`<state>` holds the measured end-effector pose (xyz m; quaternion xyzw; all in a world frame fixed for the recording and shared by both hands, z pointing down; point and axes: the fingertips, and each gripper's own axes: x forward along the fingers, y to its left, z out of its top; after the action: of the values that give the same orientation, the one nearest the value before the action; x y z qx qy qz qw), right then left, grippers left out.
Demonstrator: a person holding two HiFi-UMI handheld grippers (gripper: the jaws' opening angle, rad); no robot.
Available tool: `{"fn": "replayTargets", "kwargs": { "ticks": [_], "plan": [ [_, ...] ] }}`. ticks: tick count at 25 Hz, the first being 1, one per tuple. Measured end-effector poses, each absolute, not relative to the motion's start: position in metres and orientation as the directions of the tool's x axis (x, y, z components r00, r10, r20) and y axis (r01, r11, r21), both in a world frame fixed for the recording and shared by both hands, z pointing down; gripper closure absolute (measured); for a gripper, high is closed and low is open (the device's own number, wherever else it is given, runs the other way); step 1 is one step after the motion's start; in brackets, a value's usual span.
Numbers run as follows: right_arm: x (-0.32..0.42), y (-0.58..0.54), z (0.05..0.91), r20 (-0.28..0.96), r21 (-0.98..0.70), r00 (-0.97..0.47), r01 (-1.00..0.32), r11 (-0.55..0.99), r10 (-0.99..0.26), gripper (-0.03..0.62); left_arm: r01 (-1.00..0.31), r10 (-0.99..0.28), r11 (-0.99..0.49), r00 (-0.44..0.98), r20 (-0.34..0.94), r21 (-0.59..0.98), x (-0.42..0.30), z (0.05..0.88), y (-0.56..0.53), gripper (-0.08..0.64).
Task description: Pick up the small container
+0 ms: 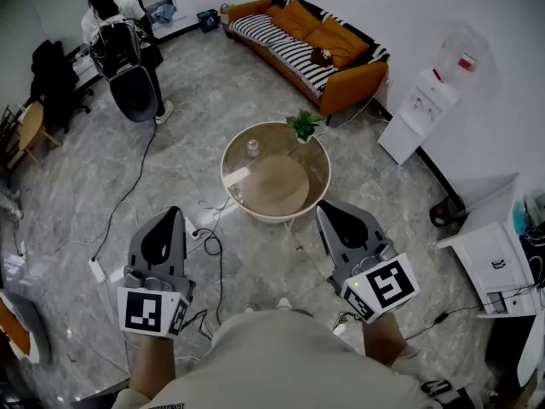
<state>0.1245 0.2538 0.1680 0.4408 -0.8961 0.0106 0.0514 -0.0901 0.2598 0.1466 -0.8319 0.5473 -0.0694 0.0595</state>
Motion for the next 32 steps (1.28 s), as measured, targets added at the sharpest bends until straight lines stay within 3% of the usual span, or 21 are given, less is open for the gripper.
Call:
{"fn": "replayTargets", "kwargs": {
  "ticks": [18,32],
  "plan": [
    [0.176,0.248,0.168,0.041,0.009,-0.612,-0.790,0.612,-0.790,0.595,-0.906,-0.928,-0.372,0.358,0.104,-0.202,-0.039,0.159,0.262,0.554],
    [0.206,0.249,0.194,0.081,-0.005,-0.639,-0.768,0.640,-0.765,0.597,-0.922,-0.936,-0.351,0.338,0.102,-0.166,-0.007,0.176,0.266,0.554]
  ]
}}
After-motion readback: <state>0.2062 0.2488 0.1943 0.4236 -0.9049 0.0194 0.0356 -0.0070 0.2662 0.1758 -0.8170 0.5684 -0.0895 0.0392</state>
